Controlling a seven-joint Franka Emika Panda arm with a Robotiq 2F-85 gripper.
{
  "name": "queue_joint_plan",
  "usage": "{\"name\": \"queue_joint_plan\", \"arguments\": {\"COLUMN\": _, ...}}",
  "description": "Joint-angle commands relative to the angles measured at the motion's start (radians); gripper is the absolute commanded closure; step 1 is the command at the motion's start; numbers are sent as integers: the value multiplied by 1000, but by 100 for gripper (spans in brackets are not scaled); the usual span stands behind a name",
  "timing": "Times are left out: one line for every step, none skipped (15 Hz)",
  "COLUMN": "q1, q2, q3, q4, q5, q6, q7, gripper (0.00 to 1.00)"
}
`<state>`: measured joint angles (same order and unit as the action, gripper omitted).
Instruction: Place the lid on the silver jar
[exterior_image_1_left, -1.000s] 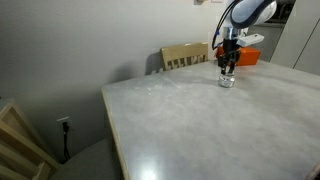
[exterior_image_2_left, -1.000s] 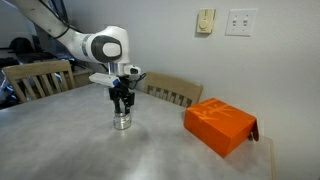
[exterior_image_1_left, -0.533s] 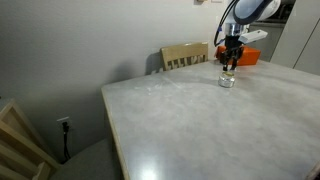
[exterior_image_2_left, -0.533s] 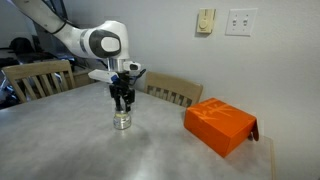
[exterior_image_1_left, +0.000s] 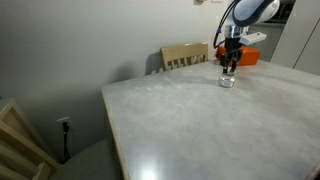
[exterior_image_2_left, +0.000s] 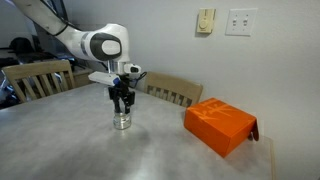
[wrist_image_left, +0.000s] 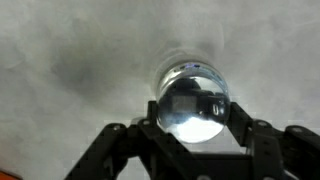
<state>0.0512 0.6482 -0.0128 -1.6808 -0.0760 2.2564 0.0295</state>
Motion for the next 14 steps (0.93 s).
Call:
{"name": "queue_joint_plan", "arguments": {"q1": -17, "q2": 16, "q3": 21, "q4": 28, "q5": 16, "q6": -27, "q7": -44, "gripper": 56}}
{"name": "queue_joint_plan", "arguments": {"q1": -17, "q2": 18, "q3": 23, "q4": 29, "q5": 16, "q6": -29, "q7": -47, "gripper": 56}}
{"name": "queue_joint_plan", "arguments": {"q1": -15, "q2": 19, "q3": 21, "q4": 30, "q5": 14, "q6": -31, "q7": -44, "gripper": 56}}
{"name": "queue_joint_plan", "arguments": {"q1": -17, "q2": 20, "q3": 22, "q4": 29, "q5": 15, "q6": -30, "q7": -47, "gripper": 56}}
{"name": "queue_joint_plan", "arguments": {"q1": -17, "q2": 21, "q3": 21, "q4": 28, "q5": 15, "q6": -28, "q7": -46, "gripper": 56}}
{"name": "queue_joint_plan", "arguments": {"q1": -17, "q2": 26, "q3": 20, "q4": 30, "q5": 14, "q6": -27, "q7": -45, "gripper": 56}}
{"name": "queue_joint_plan", "arguments": {"q1": -18, "q2": 33, "q3": 20, "q4": 36, "q5": 13, "q6": -28, "q7": -48, "gripper": 56}}
{"name": "queue_joint_plan", "arguments": {"q1": -18, "q2": 42, "q3": 19, "q4": 44, "q5": 12, "q6": -33, "q7": -47, "gripper": 56}}
{"name": "queue_joint_plan", "arguments": {"q1": -17, "q2": 49, "q3": 18, "q4": 50, "q5": 10, "q6": -35, "q7": -47, "gripper": 56}}
{"name": "queue_joint_plan", "arguments": {"q1": -16, "q2": 56, "q3": 17, "q4": 58, "q5": 8, "q6": -39, "q7": -46, "gripper": 56}}
{"name": "queue_joint_plan", "arguments": {"q1": -14, "q2": 61, "q3": 17, "q4": 65, "q5": 7, "q6": -44, "q7": -46, "gripper": 56}}
{"name": "queue_joint_plan", "arguments": {"q1": -12, "q2": 65, "q3": 16, "q4": 76, "q5": 5, "q6": -53, "q7": -45, "gripper": 56}}
{"name": "queue_joint_plan", "arguments": {"q1": -11, "q2": 69, "q3": 16, "q4": 85, "q5": 4, "q6": -62, "q7": -45, "gripper": 56}}
{"name": "queue_joint_plan", "arguments": {"q1": -11, "q2": 73, "q3": 16, "q4": 92, "q5": 3, "q6": -67, "q7": -45, "gripper": 56}}
